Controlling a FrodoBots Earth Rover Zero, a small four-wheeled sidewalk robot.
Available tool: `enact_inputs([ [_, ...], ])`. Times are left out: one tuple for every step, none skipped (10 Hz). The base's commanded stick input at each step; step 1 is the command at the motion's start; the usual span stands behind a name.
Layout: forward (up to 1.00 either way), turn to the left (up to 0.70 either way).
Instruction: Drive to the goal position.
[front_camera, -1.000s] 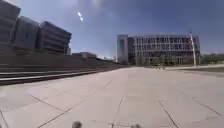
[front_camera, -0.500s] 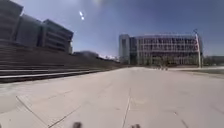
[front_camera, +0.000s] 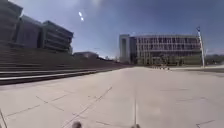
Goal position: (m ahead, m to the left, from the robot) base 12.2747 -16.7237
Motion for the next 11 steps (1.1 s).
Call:
enact_inputs([
  [0.85, -0.23],
  [0.85, -0.33],
  [0.85, -0.31],
  [0.85, -0.15],
  [0.85, -0.03],
  [0.85, 0.01],
  [0.85, 0.01],
  [0.85, 0.01],
  [0.85, 0.01],
  [0.85, 0.01],
  [0.85, 0.01],
])
